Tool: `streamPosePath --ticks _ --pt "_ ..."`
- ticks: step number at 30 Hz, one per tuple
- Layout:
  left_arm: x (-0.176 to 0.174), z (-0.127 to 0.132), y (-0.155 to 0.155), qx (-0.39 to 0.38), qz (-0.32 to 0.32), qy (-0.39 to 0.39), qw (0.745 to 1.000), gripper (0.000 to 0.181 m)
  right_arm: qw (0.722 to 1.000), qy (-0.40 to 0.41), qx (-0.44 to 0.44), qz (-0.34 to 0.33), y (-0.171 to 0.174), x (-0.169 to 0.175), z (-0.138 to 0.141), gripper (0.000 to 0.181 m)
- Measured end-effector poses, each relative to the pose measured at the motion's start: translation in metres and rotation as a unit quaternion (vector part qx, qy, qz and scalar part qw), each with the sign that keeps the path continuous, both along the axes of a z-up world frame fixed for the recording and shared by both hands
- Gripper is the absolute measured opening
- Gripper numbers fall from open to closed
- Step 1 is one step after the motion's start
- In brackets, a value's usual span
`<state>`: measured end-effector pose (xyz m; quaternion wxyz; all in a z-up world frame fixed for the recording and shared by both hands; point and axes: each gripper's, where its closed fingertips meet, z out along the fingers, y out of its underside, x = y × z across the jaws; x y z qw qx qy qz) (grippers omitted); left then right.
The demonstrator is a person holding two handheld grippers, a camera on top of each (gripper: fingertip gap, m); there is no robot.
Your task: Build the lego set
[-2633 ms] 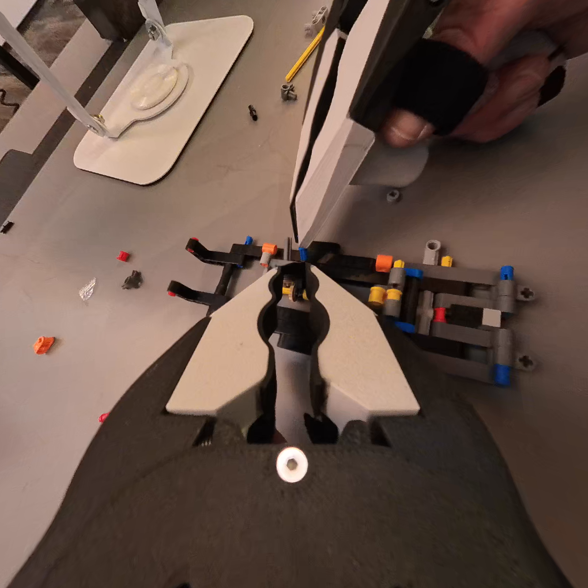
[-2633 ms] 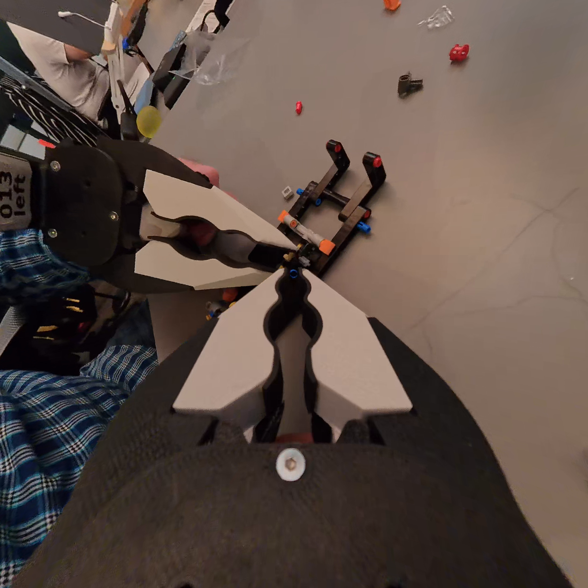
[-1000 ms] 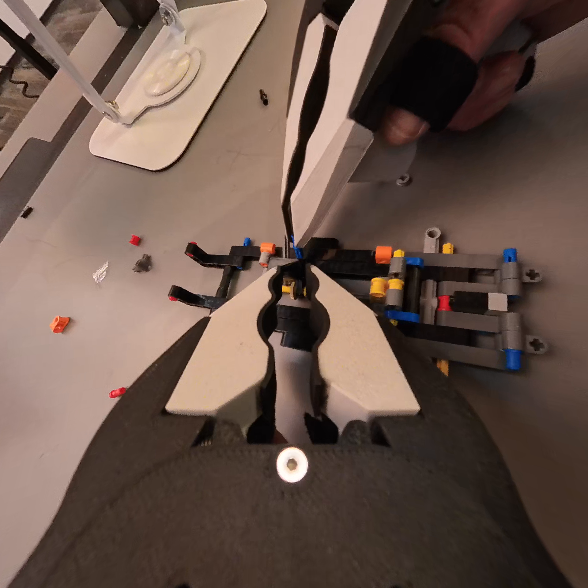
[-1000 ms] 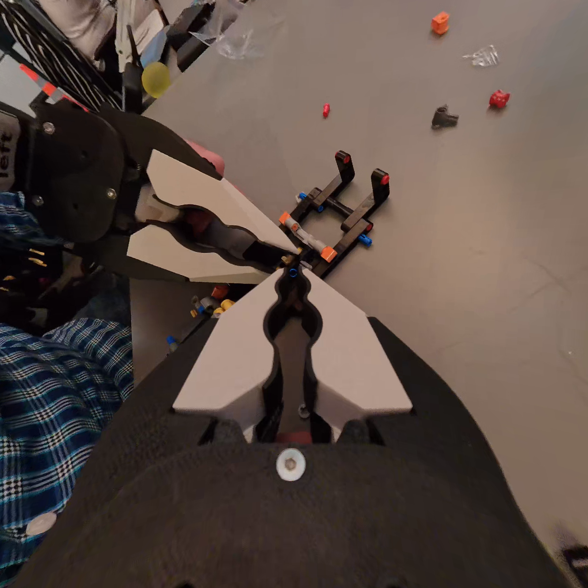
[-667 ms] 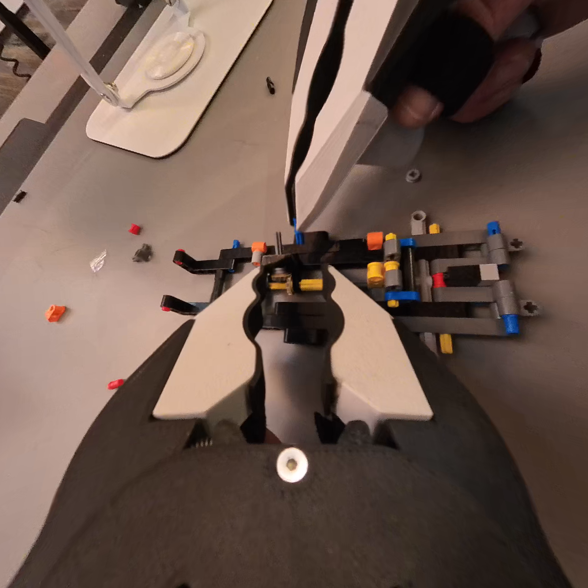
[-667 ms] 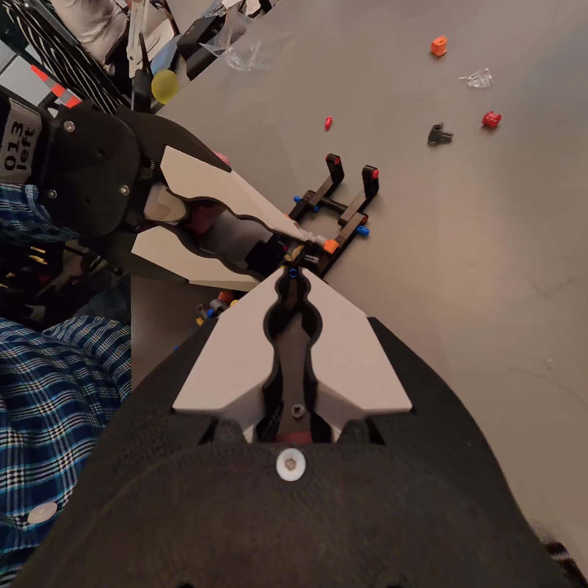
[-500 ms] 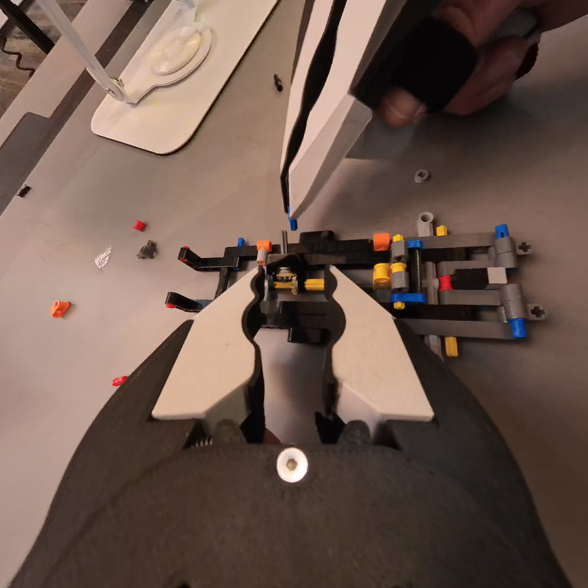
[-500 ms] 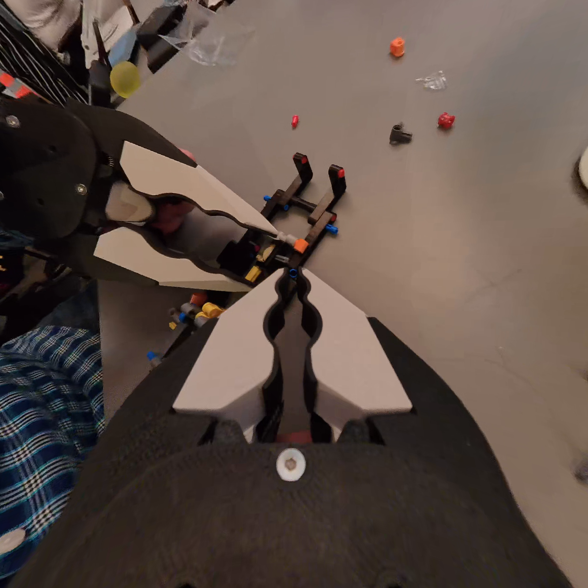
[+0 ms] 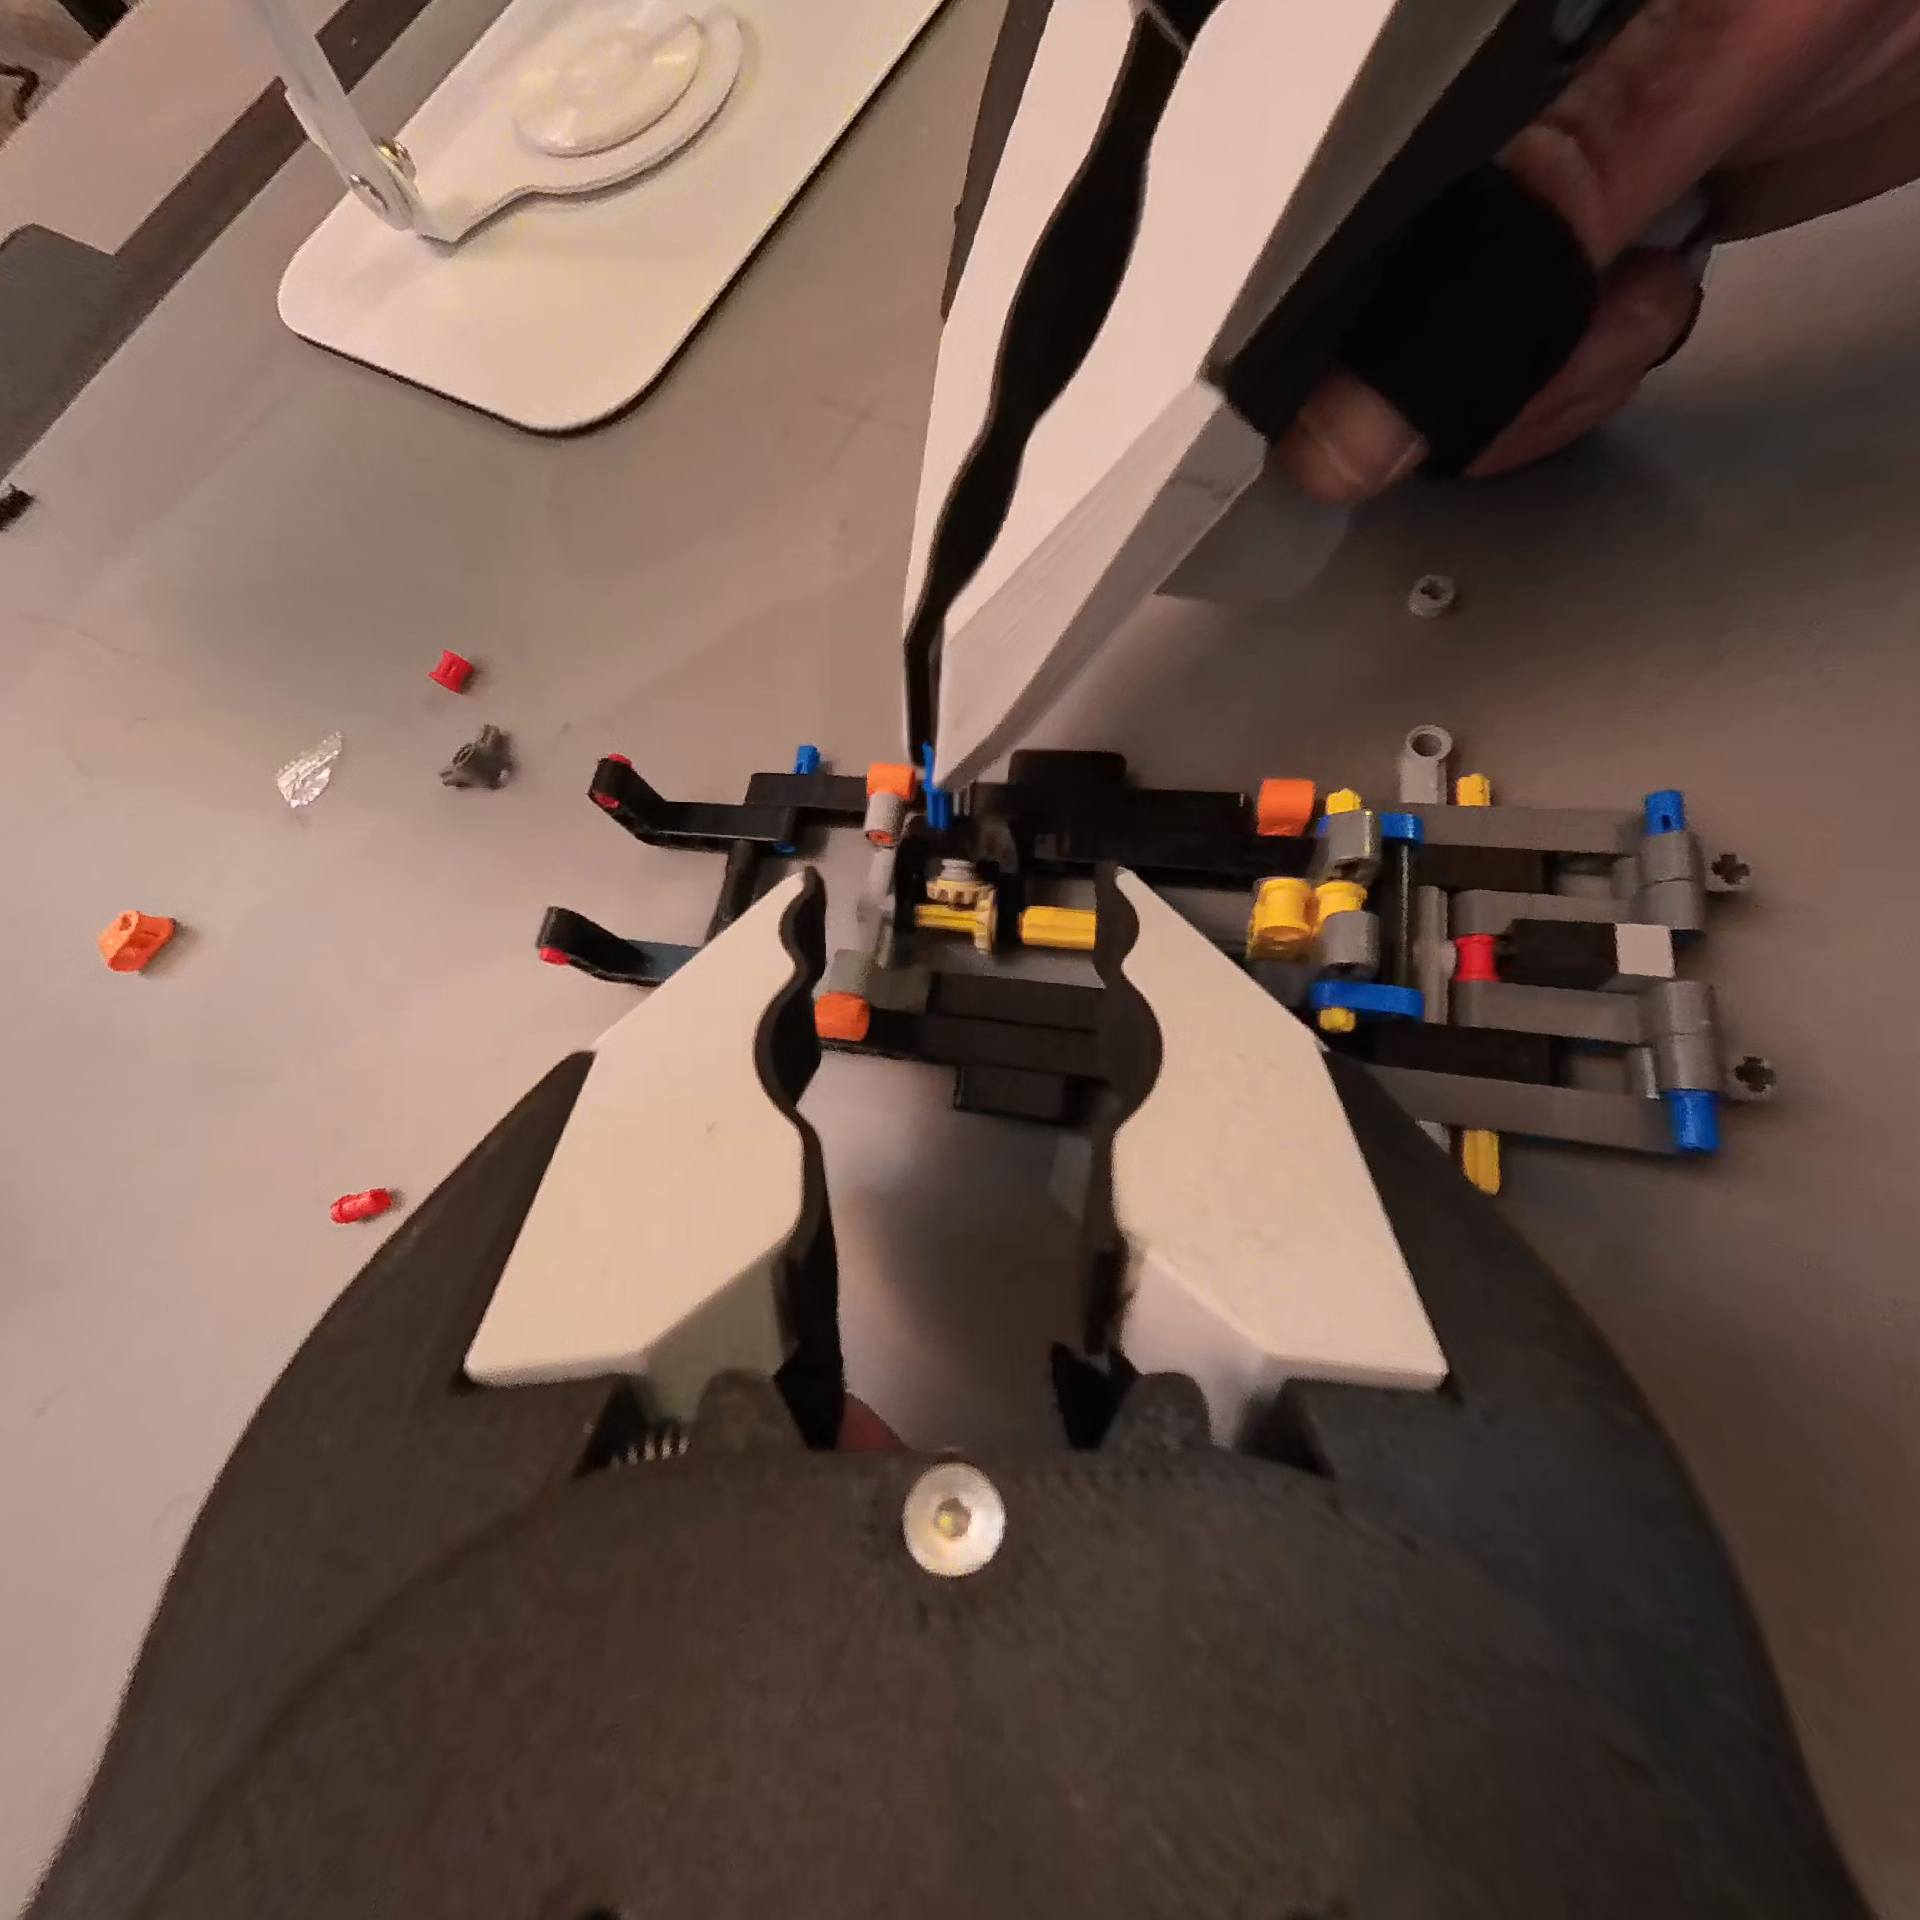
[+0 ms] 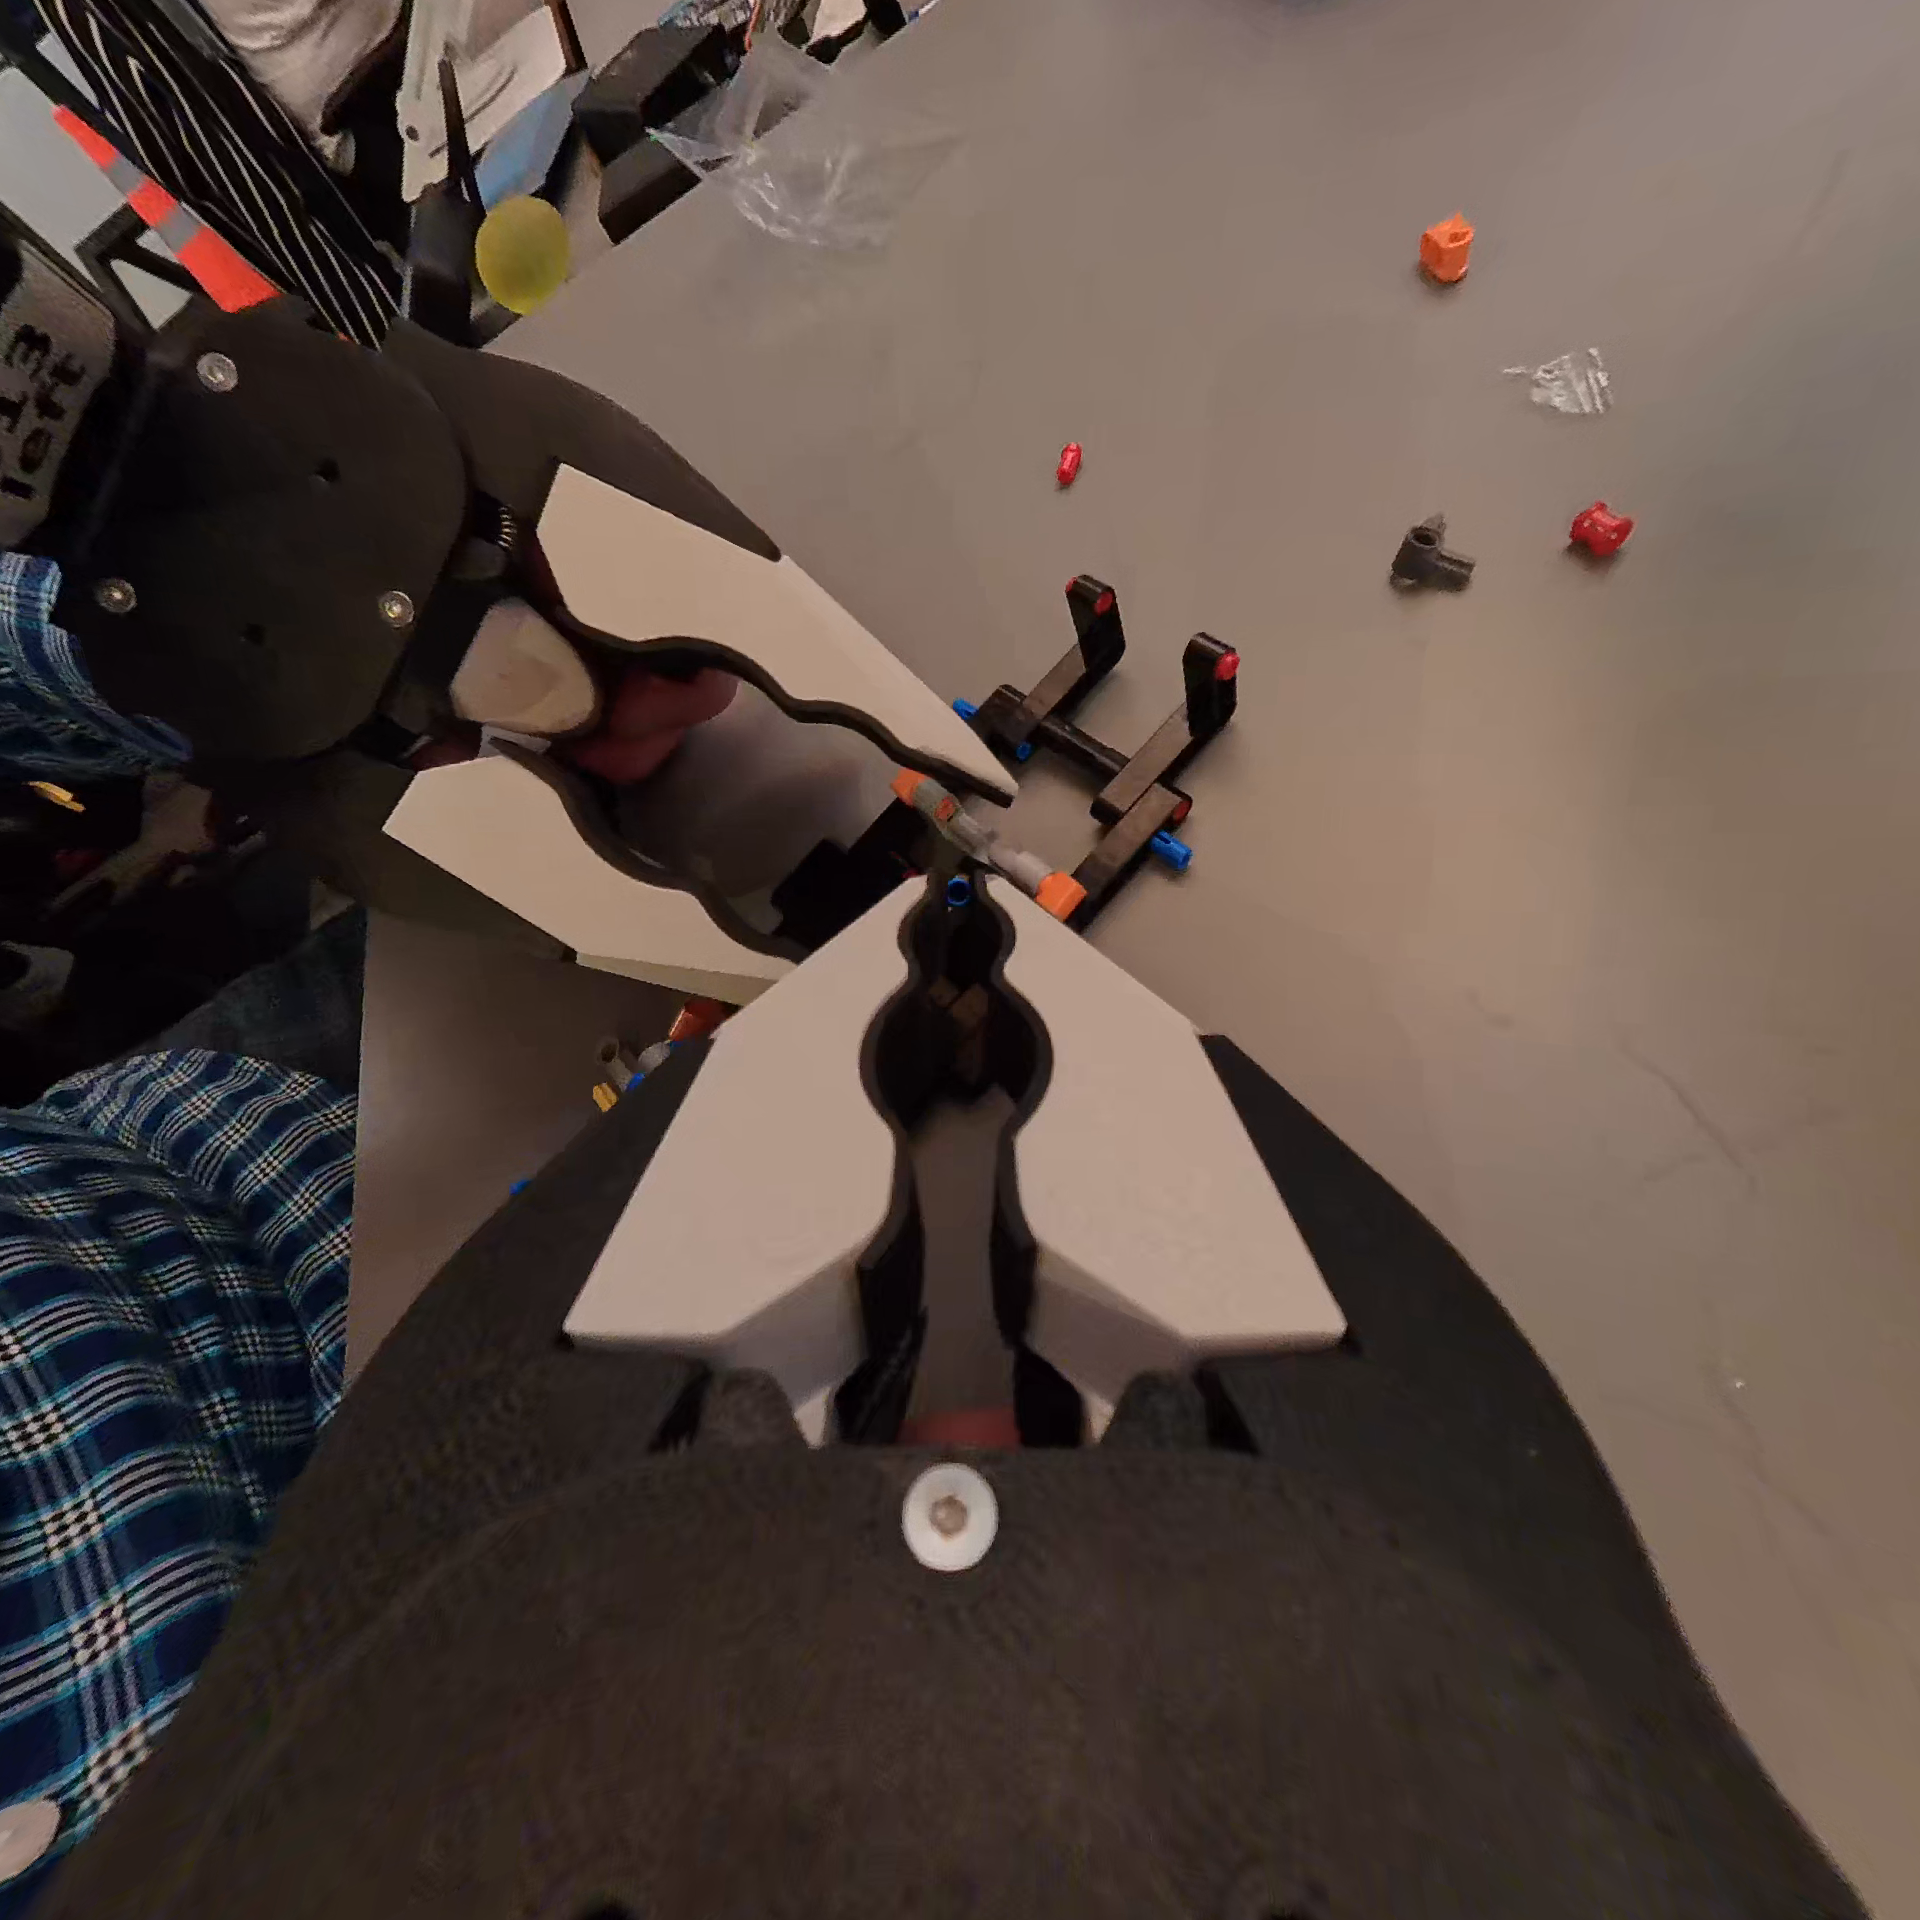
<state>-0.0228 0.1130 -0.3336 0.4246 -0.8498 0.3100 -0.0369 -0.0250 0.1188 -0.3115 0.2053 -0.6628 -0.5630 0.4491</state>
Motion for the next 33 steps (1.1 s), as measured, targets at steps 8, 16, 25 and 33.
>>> streamPosePath --ticks 8,16,25,33 --pt "0.003 -0.001 0.000 0.001 -0.011 0.005 1.000 0.041 0.999 -0.039 0.027 -0.019 0.017 0.018 -0.010 0.001" --pt "0.003 -0.001 0.001 -0.004 -0.014 0.000 1.000 0.041 0.999 -0.018 0.026 -0.007 0.006 0.002 -0.006 0.000" --pt "0.002 -0.002 0.002 -0.019 -0.011 -0.017 1.000 0.038 1.000 -0.012 0.022 0.003 0.002 -0.002 -0.004 0.000" --pt "0.001 0.001 0.004 -0.043 -0.009 -0.069 0.997 0.039 1.000 -0.009 0.018 0.006 0.003 -0.003 -0.005 0.000"
